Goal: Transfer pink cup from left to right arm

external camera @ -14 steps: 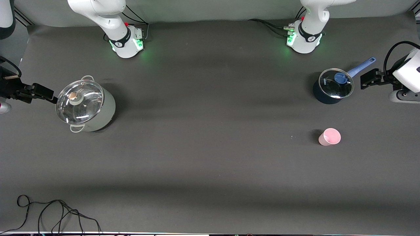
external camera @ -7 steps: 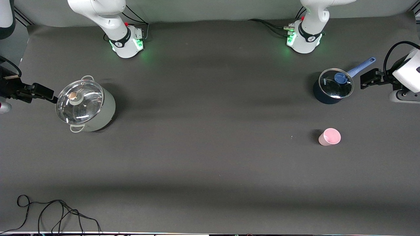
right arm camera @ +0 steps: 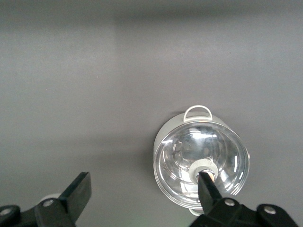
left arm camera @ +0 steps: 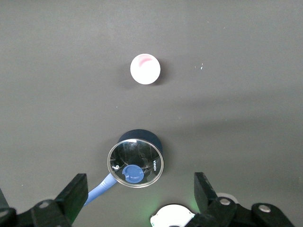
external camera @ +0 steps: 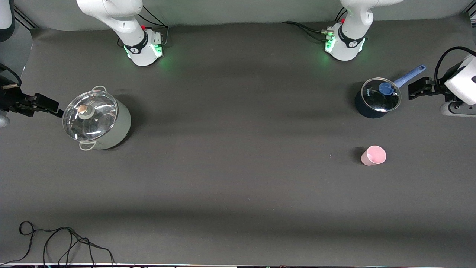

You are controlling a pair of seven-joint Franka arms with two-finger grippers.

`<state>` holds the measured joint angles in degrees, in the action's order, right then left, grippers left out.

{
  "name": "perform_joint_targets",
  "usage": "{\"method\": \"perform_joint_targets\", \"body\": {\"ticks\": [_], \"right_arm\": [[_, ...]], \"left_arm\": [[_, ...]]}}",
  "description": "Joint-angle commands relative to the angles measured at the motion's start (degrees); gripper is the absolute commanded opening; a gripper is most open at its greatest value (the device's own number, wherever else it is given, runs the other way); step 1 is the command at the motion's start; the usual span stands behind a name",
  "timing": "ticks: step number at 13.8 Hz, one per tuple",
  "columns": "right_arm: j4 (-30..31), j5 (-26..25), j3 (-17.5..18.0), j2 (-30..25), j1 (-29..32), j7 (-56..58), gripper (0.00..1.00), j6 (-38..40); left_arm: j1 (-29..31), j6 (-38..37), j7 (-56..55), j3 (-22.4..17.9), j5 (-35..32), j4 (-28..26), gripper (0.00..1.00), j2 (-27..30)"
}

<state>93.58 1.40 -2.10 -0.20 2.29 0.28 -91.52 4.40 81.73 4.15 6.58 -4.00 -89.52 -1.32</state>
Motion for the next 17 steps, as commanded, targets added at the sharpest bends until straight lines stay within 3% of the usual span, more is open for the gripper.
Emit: {"method": "perform_joint_targets", "body": {"ticks": [1, 3, 7, 11, 14, 17], "right_arm": [[-1.5, -3.1, 0.1, 0.6, -0.6, 0.2, 1.00, 1.9], [-1.5, -3.4, 0.2, 0.5, -0.7, 0.3, 1.00, 2.2], [-1.5, -3.2, 0.0, 0.5, -0.5, 0.6, 1.00, 2.5], [-1.4, -2.7, -0.1, 0.7, -0.1, 0.6, 1.00, 2.6], [-1.5, -2.7, -0.1, 0.7, -0.2, 0.5, 1.00, 2.5], [-1.5, -2.7, -0.1, 0.7, -0.2, 0.6, 1.00, 2.5]], "left_arm": [[-0.1, -1.7, 1.4, -0.1, -0.8, 1.3, 1.00, -0.4], [0.3, -2.6, 9.9, -0.5, -0.6, 1.9, 1.00, -0.8], [6.5, -1.4, 36.6, -1.0, 0.8, 3.7, 1.00, -2.0], [17.6, 0.9, 63.1, -1.0, 12.2, 4.3, 1.00, -5.5], [22.1, 6.1, 80.8, -1.0, 18.6, 4.2, 1.00, -9.5], [26.2, 6.7, 90.7, -1.0, 27.5, 4.2, 1.00, -15.9]]}}
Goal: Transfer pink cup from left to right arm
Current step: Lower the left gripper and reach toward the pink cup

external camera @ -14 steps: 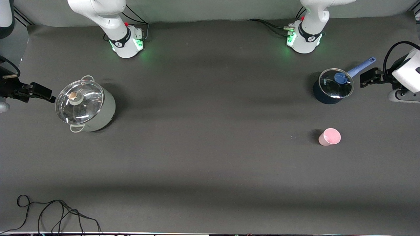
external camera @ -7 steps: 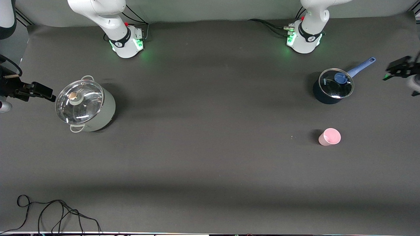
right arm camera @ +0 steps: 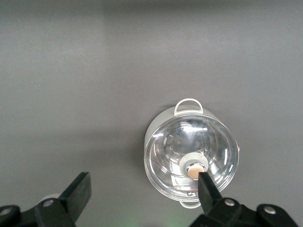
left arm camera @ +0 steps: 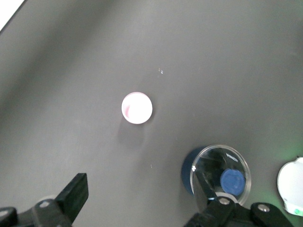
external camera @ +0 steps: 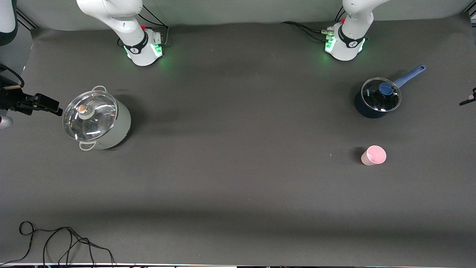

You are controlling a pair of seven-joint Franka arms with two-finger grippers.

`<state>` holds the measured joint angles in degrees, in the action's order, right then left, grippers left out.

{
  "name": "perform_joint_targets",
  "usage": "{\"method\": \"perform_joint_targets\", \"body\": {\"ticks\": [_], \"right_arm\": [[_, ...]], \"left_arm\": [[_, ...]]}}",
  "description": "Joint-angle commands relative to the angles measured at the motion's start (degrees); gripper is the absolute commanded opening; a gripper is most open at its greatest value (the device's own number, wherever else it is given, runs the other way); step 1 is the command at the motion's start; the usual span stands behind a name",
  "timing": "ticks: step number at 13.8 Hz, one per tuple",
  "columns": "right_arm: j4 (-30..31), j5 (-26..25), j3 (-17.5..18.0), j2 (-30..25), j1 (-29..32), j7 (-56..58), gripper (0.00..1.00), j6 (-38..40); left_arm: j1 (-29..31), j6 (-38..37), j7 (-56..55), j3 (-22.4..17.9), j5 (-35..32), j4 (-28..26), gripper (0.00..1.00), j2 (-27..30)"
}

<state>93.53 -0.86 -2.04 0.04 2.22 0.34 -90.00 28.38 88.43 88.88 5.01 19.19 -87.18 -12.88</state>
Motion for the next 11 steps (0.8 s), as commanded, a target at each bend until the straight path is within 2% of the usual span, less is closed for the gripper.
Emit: {"method": "perform_joint_targets", "body": {"ticks": [1, 7, 11], "right_arm": [[-1.4, -0.5, -0.2, 0.5, -0.1, 0.5, 1.00, 1.0], [-1.3, -0.5, -0.2, 0.5, -0.2, 0.5, 1.00, 1.0], [-1.4, -0.5, -0.2, 0.5, -0.1, 0.5, 1.00, 1.0]], "left_arm": [[3.5, 0.8, 9.3, 0.6, 6.8, 1.9, 1.00, -6.9], [7.5, 1.6, 27.4, 0.6, 20.6, 2.8, 1.00, -21.5], [9.9, 3.9, 36.3, 0.7, 25.5, 3.2, 1.00, -29.6]]}}
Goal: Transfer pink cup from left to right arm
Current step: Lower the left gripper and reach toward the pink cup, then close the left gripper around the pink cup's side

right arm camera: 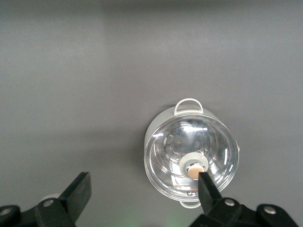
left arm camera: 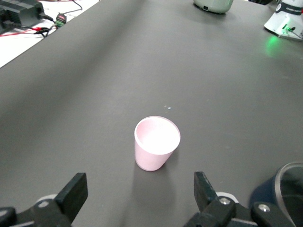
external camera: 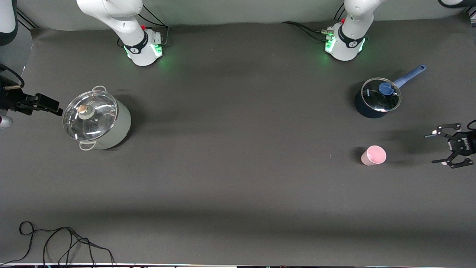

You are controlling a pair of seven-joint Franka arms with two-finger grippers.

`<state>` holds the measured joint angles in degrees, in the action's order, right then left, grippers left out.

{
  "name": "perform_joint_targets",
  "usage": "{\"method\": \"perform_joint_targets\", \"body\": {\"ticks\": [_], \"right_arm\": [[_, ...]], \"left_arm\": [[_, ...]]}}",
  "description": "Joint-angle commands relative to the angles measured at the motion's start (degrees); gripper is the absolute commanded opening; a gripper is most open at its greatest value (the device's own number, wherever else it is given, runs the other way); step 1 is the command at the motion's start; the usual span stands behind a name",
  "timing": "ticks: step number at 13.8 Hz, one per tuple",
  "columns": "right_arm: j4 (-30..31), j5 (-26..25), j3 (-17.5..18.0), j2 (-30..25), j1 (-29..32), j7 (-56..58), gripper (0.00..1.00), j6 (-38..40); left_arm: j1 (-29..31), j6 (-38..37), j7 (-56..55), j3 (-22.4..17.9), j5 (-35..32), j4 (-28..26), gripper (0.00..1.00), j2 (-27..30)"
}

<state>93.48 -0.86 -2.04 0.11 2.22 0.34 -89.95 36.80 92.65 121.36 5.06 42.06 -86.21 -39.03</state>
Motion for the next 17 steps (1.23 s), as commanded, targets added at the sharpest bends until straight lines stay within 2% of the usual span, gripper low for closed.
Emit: {"method": "perform_joint_targets", "body": {"ticks": [1, 7, 11, 14, 17], "right_arm": [[-1.4, -0.5, -0.2, 0.5, -0.1, 0.5, 1.00, 0.9], [-1.5, -0.2, -0.2, 0.5, -0.1, -0.3, 1.00, 1.0], [-2.8, -0.3, -0.2, 0.5, 0.3, 0.5, 1.00, 0.9], [-3.0, -0.3, -0.2, 0.5, 0.3, 0.4, 1.00, 1.4], [-3.0, -0.3, -0.2, 0.4, 0.2, 0.0, 1.00, 1.5]], "left_arm": [[1.7, -0.4, 6.5, 0.7, 4.4, 2.2, 1.00, -5.5], [1.8, 0.1, 18.4, 1.0, 12.9, 2.0, 1.00, -15.2], [1.7, -0.8, 23.7, 2.7, 14.1, 1.4, 1.00, -16.0], [0.5, -4.4, 28.3, 2.8, 14.2, 1.0, 1.00, -16.3], [-0.9, -4.3, 30.2, 2.9, 14.5, -0.6, 1.00, -17.0]]}}
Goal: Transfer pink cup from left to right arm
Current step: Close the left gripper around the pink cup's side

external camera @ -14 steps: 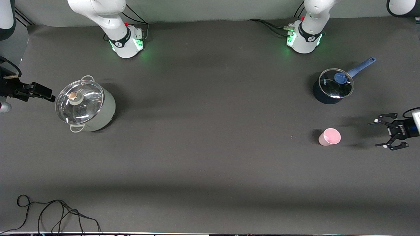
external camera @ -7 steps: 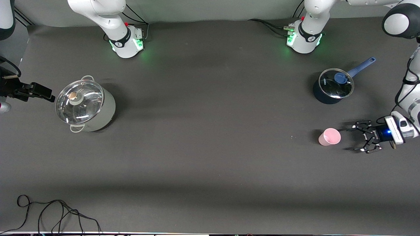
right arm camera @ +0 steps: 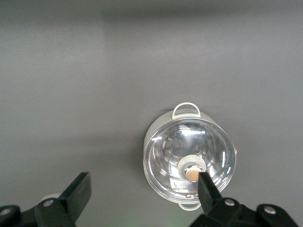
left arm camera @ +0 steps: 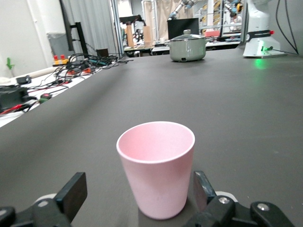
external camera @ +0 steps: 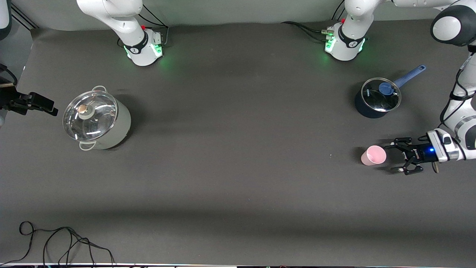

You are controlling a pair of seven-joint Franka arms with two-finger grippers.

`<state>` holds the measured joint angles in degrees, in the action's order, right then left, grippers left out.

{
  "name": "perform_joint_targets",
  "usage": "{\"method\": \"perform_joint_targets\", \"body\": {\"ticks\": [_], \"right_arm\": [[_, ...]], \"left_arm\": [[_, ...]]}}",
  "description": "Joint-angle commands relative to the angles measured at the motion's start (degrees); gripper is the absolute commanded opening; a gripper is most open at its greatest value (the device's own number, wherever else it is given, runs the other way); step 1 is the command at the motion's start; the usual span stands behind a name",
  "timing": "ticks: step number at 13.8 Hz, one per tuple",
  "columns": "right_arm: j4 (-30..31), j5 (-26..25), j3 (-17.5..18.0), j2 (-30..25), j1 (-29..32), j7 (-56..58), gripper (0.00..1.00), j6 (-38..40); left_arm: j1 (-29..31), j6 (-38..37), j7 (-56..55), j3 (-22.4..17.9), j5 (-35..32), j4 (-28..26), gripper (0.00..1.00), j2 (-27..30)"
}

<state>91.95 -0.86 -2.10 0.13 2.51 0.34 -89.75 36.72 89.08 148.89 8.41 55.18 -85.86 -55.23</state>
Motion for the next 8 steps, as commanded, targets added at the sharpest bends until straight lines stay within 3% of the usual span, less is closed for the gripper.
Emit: {"method": "perform_joint_targets", "body": {"ticks": [1, 8], "right_arm": [[-1.2, -0.3, -0.2, 0.5, 0.0, 0.0, 1.00, 1.3], [-1.2, -0.3, -0.8, 0.7, -0.2, 0.3, 1.00, 1.3]], "left_arm": [[-0.9, -0.7, 2.7, -0.2, 1.6, -1.2, 1.00, -1.5], [-1.3, -0.3, 6.1, 0.7, 2.8, -1.2, 1.00, -5.0]]}}
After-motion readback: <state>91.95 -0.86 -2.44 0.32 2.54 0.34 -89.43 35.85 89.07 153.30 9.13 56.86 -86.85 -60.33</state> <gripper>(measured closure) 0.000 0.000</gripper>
